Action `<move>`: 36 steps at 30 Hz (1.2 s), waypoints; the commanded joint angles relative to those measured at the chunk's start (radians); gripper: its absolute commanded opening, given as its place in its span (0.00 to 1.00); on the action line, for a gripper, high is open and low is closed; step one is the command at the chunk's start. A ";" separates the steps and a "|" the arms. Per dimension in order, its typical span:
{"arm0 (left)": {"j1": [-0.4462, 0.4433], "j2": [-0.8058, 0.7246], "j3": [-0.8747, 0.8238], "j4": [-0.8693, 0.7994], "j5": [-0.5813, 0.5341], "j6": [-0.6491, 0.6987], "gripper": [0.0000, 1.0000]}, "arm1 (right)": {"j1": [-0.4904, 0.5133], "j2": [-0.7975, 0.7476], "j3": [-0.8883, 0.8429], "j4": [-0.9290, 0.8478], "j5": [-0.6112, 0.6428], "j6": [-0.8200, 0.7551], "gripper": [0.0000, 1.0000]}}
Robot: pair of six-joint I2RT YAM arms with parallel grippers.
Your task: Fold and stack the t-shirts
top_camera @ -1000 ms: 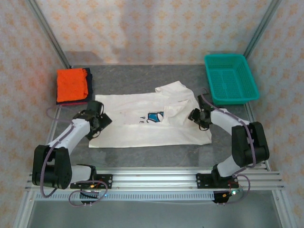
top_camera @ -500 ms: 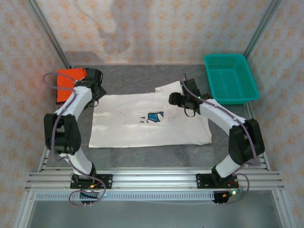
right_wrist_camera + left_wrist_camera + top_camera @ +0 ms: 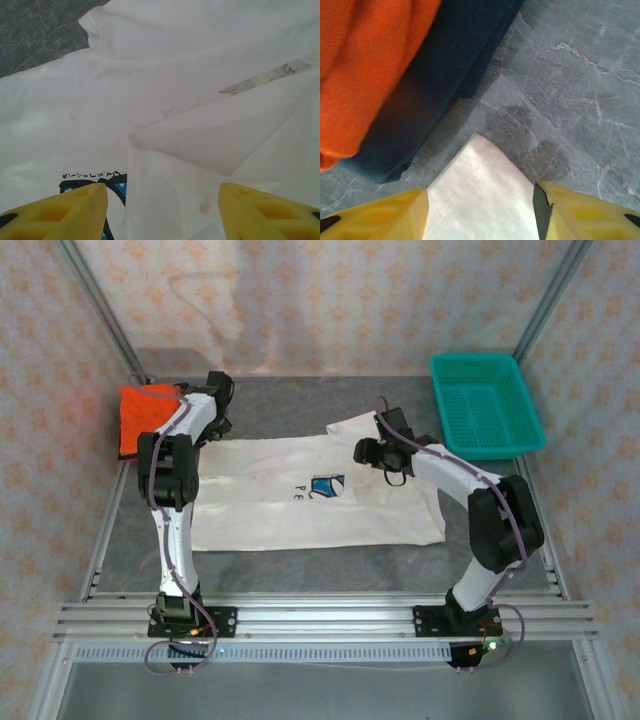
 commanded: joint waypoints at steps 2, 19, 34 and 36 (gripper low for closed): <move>0.024 0.048 0.087 -0.094 -0.060 -0.025 0.57 | -0.003 -0.073 -0.052 -0.012 0.028 0.004 0.60; 0.048 0.118 0.136 -0.114 0.040 -0.070 0.51 | -0.004 -0.103 -0.099 0.011 0.022 0.033 0.60; 0.075 0.148 0.119 -0.124 0.060 -0.084 0.33 | -0.007 -0.107 -0.110 0.013 0.015 0.038 0.60; 0.075 0.145 0.114 -0.122 0.063 -0.081 0.26 | -0.006 -0.101 -0.110 0.018 0.012 0.043 0.60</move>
